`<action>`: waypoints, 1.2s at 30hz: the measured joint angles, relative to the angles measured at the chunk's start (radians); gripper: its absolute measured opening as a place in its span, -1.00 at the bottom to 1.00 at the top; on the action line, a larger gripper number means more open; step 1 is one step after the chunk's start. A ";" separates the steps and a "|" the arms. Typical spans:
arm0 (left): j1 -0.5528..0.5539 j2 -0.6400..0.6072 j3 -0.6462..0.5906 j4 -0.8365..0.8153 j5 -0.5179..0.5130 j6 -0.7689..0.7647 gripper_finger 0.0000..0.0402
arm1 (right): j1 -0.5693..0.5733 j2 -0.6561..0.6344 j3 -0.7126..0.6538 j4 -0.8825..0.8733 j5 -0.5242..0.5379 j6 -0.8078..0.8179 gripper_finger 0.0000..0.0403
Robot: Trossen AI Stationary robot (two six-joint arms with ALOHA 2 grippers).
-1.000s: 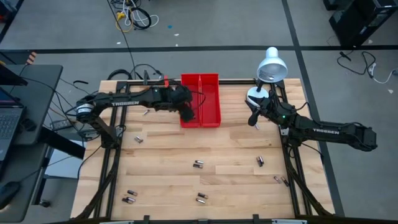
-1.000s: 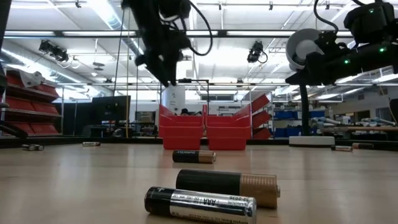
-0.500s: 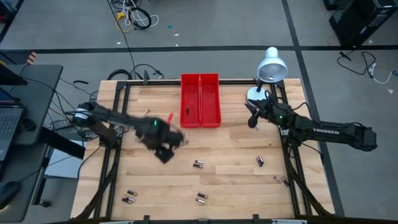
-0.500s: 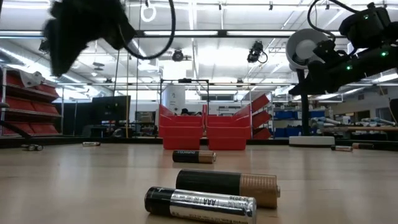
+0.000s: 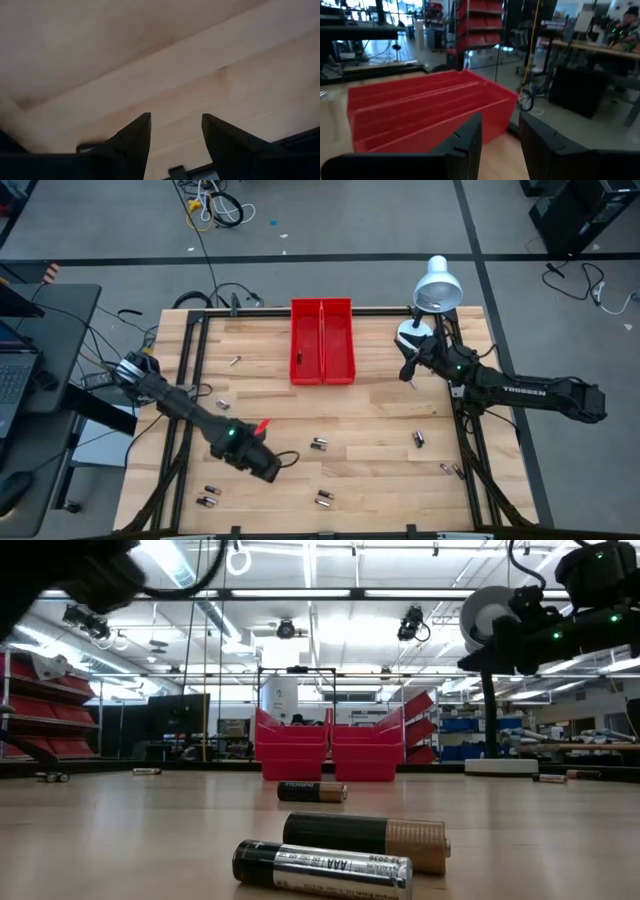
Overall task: Sort batteries
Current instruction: Put the black battery into the left red bin
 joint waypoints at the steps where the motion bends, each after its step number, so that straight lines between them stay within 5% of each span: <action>1: -0.016 0.000 -0.005 -0.015 0.016 -0.030 -0.04 | 0.000 0.003 0.000 -0.012 -0.016 0.005 -0.42; 6: -0.106 0.000 -0.025 -0.063 0.094 -0.170 -0.04 | 0.000 0.005 -0.001 -0.019 -0.032 0.005 -0.42; 13: -0.185 0.000 -0.069 0.007 0.022 -0.309 -0.03 | 0.000 0.006 -0.001 -0.015 -0.032 0.005 -0.42; 21: -0.283 0.048 -0.072 0.010 -0.039 0.150 -0.04 | 0.000 0.006 -0.001 -0.015 -0.032 0.005 -0.42; 30: -0.354 0.105 -0.072 0.024 -0.038 0.364 -0.04 | 0.000 0.006 0.000 -0.055 -0.032 0.010 -0.42; 36: -0.390 0.140 -0.071 0.052 -0.030 0.368 -0.04 | 0.000 0.006 0.000 -0.067 -0.033 0.013 -0.42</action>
